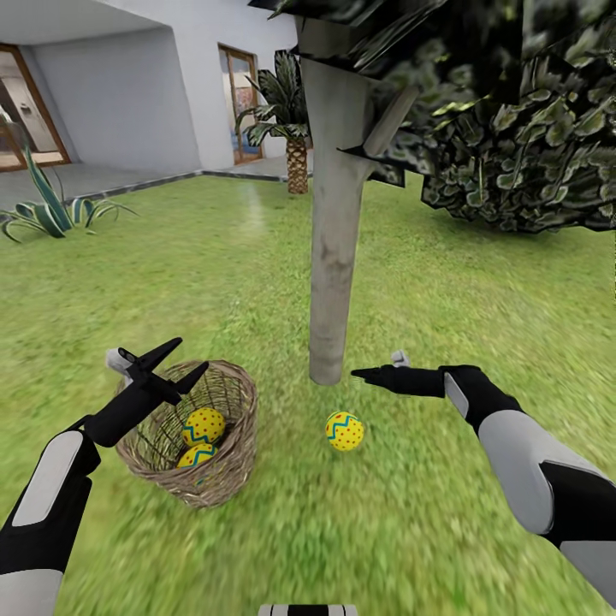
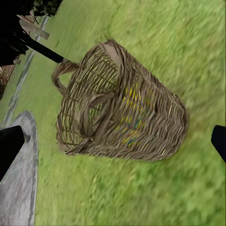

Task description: Take the three Easter eggs out of the wicker basket on the lawn in the garden, then place them on the lawn next to a single tree (choose any tree) so that all three eggs are next to the same tree and none are left in the basket.

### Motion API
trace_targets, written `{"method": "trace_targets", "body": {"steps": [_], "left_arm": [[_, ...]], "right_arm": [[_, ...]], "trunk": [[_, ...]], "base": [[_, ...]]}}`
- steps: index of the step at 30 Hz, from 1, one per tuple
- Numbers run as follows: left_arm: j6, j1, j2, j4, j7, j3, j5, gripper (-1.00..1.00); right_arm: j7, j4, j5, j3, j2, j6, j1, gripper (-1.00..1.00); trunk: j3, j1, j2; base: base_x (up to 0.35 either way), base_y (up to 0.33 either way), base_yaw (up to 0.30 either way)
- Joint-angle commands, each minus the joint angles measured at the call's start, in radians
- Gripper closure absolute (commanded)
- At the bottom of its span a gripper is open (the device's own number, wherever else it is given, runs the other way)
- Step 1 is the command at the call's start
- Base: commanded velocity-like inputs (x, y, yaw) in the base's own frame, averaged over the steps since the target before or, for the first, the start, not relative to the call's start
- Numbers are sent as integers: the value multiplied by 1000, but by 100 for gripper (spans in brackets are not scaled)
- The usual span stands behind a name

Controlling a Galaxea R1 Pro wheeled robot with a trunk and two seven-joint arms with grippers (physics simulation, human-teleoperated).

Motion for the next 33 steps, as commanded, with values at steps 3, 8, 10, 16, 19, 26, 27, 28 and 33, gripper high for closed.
{"method": "trace_targets", "body": {"steps": [3, 8, 10, 16, 19, 26, 27, 28, 33], "left_arm": [[5, -1, 0, 1, -5, 1, -4, -100], [5, -1, 0, 1, -5, 1, -4, -100], [5, -1, 0, 1, -5, 1, -4, -100], [5, -1, -1, 1, -5, 1, -4, -100], [5, -1, -1, 1, -5, 1, -4, -100], [4, -1, -2, 1, -6, 1, -4, -100], [4, -1, -2, 1, -6, 1, -4, -100], [4, -1, -2, 1, -6, 1, -4, -100], [3, -1, -2, 2, -7, 1, -3, -100]], "right_arm": [[5, 0, -44, -7, 0, 8, 2, -100], [5, 0, -56, -7, -1, 7, 3, -100], [5, 0, -57, -7, -1, 7, 4, -100], [5, -9, -57, -6, 0, 7, 4, -100], [5, -20, -57, -6, 0, 7, 4, -100], [3, -23, -57, -6, 3, 8, 5, -100], [3, -23, -56, -6, 3, 8, 5, -100], [2, -23, -56, -6, 4, 8, 5, -100], [2, -23, -56, -6, 5, 8, 5, -100]], "trunk": [[9, -8, 14], [25, -27, 49], [31, -35, 63], [50, -58, 105], [60, -69, 126], [75, -89, 161], [75, -89, 161], [75, -89, 161], [75, -89, 161]], "base": [[0, 0, 0], [0, 0, 0], [0, 0, 0], [0, 0, 0], [0, 0, 6], [0, 0, 233], [0, 0, 283], [0, 0, 285], [0, 0, 288]]}}
